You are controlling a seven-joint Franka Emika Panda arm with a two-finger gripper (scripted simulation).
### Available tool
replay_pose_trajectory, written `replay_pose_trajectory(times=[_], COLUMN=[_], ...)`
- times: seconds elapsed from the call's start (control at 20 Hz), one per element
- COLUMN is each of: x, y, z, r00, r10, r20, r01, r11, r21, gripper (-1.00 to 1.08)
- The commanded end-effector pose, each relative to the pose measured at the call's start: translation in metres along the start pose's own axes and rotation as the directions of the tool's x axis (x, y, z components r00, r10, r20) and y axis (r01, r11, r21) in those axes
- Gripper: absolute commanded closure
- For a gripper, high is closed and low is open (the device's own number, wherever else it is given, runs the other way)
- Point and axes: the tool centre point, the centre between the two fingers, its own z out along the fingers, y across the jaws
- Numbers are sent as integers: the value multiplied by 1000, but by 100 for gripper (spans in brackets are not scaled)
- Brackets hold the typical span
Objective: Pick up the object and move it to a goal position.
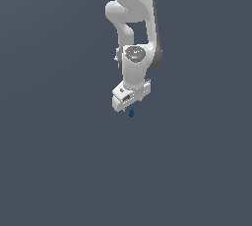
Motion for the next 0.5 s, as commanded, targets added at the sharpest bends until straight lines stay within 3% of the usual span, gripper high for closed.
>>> replay_pose_trajectory(times=[0.0,0.45], x=[0,-1], y=[0,-1], z=[3,40], r00=[1000,1000], r10=[0,-5], r20=[0,0], r01=[0,5], r11=[1000,1000], r21=[0,0], gripper=[-92,-92])
